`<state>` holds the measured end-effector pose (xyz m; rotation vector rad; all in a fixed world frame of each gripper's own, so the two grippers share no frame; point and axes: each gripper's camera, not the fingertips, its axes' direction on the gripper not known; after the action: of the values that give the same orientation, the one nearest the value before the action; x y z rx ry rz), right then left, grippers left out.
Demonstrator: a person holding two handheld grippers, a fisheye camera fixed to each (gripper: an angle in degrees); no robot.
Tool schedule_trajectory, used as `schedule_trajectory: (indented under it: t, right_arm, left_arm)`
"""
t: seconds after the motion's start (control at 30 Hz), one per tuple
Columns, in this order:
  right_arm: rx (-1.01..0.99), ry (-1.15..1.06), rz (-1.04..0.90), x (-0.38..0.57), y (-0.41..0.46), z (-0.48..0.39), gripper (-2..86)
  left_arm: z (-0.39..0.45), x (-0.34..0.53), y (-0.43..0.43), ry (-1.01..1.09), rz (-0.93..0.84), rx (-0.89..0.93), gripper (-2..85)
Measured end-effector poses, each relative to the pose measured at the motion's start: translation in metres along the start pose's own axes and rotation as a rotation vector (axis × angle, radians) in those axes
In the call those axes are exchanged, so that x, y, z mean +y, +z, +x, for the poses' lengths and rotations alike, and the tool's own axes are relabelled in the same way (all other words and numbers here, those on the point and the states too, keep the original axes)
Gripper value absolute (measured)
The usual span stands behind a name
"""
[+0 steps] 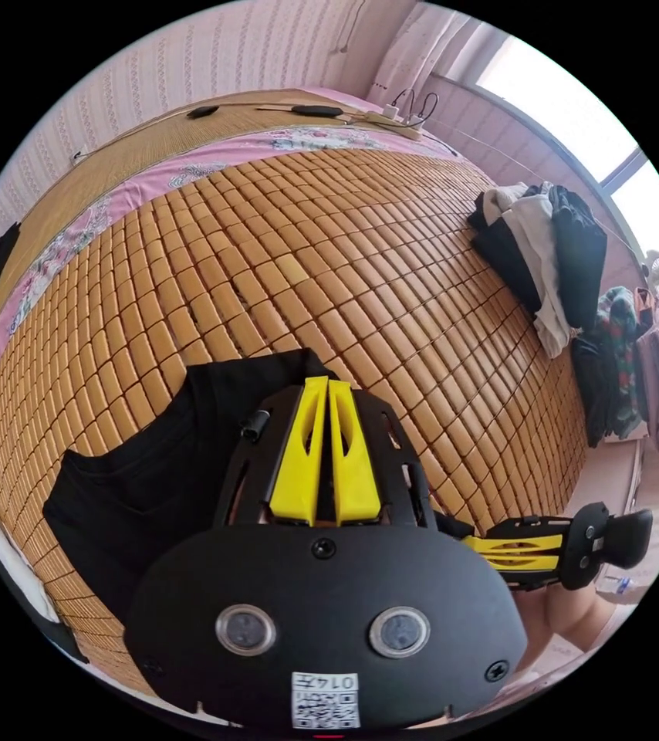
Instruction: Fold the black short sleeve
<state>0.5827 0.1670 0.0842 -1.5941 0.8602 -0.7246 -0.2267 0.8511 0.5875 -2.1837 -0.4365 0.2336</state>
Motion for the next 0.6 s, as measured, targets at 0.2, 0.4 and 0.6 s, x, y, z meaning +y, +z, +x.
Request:
schedule_trajectory:
  t: [0.2,0.4,0.6]
  right_arm:
    - [-0.042,0.04,0.016,0.008,-0.009,0.013,0.1]
    - [-0.053,0.138,0.142,0.024,-0.028,0.03,2.9]
    - [-0.15,0.177,0.276,-0.009,-0.051,0.042,8.1]
  left_arm:
    - [-0.03,0.026,-0.027,-0.011,0.069,0.072,-0.8]
    - [-0.101,0.085,-0.103,-0.038,0.185,0.04,0.9]
    - [-0.225,0.206,-0.147,-0.193,0.207,0.053,4.8]
